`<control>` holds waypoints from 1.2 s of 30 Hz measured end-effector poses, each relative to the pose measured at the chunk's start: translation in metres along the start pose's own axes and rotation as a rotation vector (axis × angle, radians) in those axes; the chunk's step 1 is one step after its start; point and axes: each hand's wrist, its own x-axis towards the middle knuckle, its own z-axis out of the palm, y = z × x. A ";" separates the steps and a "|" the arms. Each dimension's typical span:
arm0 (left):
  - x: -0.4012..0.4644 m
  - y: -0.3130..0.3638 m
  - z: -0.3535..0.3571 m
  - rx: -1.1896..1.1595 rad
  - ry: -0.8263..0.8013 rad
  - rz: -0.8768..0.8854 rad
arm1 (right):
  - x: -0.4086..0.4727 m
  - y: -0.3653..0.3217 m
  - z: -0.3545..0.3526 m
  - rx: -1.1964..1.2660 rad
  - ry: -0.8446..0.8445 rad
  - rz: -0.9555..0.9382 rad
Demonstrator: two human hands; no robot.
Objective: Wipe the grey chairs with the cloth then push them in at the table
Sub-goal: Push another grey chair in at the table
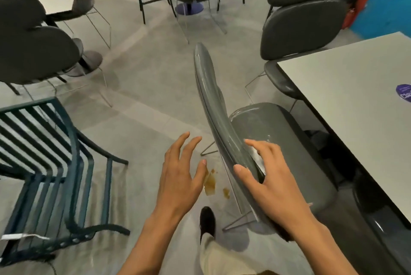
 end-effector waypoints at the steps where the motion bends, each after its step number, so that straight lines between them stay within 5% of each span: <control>1: 0.015 -0.006 -0.002 -0.007 -0.015 0.014 | 0.011 -0.004 0.002 0.001 0.004 0.013; 19: 0.267 -0.039 -0.004 -0.063 -0.228 0.406 | 0.136 -0.046 0.033 -0.035 0.204 0.308; 28: 0.362 -0.040 0.019 -0.073 -0.392 0.730 | 0.163 -0.071 0.075 -0.049 0.573 0.614; 36: 0.418 -0.065 0.027 0.037 -0.517 0.829 | 0.148 -0.102 0.108 -0.107 0.828 0.834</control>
